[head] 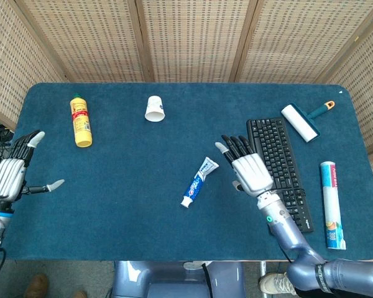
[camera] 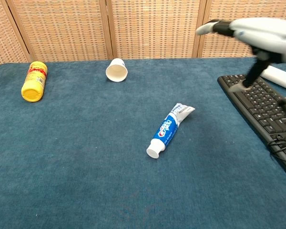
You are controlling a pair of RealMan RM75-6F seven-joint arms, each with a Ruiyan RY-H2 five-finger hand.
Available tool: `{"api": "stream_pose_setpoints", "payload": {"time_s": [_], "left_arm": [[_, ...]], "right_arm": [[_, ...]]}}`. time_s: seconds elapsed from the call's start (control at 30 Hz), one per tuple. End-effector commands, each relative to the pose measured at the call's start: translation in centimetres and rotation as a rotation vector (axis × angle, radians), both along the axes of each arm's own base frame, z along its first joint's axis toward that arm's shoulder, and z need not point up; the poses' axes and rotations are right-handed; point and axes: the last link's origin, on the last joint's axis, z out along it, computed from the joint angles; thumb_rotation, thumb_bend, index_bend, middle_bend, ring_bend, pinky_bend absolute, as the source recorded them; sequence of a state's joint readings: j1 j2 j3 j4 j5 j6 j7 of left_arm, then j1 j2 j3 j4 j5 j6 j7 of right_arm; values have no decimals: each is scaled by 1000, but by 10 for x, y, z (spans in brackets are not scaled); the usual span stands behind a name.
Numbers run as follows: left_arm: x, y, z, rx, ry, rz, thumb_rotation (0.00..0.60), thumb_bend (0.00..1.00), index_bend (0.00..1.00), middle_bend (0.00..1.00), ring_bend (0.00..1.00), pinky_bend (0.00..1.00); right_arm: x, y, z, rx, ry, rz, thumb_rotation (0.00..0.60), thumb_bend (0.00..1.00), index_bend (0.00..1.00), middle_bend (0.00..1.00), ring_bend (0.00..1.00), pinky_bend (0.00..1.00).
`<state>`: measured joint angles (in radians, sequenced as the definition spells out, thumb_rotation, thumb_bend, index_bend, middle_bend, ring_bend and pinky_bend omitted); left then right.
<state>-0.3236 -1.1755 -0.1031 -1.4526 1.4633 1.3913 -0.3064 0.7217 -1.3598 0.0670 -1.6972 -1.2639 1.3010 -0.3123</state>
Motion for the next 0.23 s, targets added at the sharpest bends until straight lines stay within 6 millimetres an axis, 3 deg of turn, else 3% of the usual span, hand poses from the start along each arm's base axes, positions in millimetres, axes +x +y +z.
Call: {"api": "stream_pose_setpoints", "payload": {"time_s": [0.03,0.23], "left_arm": [[-17,-42,16,42,130,65,514,0,0,0,0,0],[-24,-63,19,58,184,80,519,0,0,0,0,0]], "right_arm": [[-57,31,38,-136,76,58,600,0,28,0,0,0],[-87,56,49,-179,102,37,600,0,9,0,0,0]]}}
